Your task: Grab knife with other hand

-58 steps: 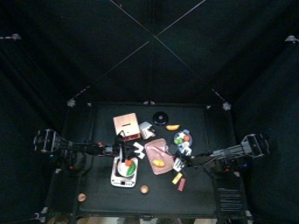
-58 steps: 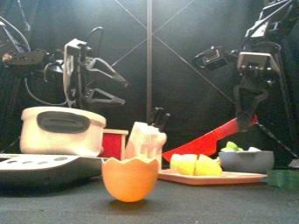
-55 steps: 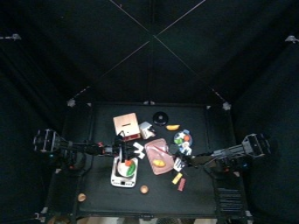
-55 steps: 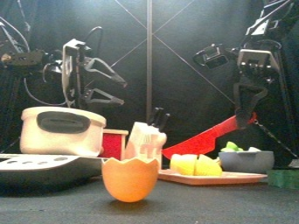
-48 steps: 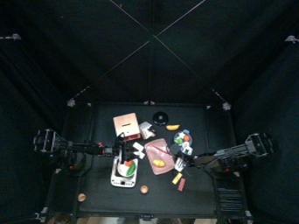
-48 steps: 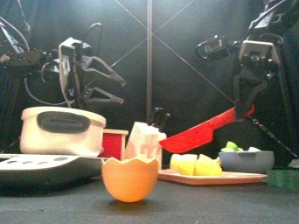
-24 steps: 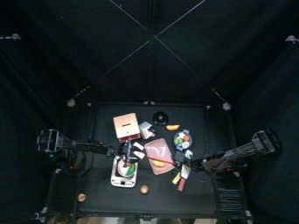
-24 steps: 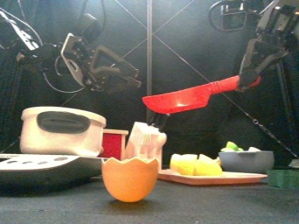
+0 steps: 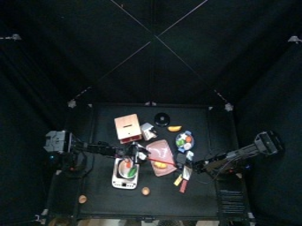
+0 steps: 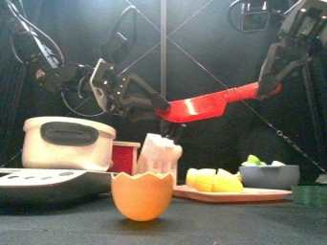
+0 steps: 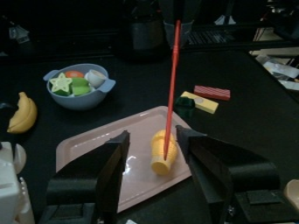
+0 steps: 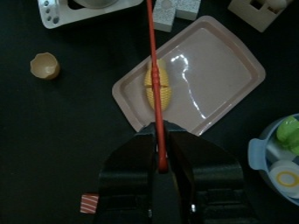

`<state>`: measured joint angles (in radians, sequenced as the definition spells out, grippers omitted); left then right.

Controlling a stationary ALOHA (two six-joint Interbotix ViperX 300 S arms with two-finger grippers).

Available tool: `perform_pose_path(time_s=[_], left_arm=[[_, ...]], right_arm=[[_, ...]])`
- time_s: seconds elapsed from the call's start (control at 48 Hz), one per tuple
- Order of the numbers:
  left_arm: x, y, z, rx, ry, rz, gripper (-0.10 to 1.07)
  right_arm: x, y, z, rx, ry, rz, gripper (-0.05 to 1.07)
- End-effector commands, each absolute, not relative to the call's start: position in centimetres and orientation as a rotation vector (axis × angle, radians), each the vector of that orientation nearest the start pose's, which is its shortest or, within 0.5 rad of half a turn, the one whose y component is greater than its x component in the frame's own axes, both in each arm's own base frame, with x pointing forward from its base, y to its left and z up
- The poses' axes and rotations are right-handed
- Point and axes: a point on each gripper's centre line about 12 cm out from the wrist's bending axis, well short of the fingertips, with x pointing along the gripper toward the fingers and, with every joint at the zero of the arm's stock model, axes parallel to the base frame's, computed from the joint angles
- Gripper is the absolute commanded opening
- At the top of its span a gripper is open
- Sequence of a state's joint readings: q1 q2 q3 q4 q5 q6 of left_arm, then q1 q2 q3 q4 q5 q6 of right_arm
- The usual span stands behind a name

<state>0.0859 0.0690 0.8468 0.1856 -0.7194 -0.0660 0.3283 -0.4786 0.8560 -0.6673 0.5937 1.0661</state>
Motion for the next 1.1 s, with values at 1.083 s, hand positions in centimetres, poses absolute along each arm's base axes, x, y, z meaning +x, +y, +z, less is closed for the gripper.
perform_pose_path(time_s=[1.083], left_arm=[[37.8,2.0,16.4,0.066,0.235,-0.035,0.43]], right_arm=[[26.4,4.2,20.8,0.209,0.84,-0.25,0.82]])
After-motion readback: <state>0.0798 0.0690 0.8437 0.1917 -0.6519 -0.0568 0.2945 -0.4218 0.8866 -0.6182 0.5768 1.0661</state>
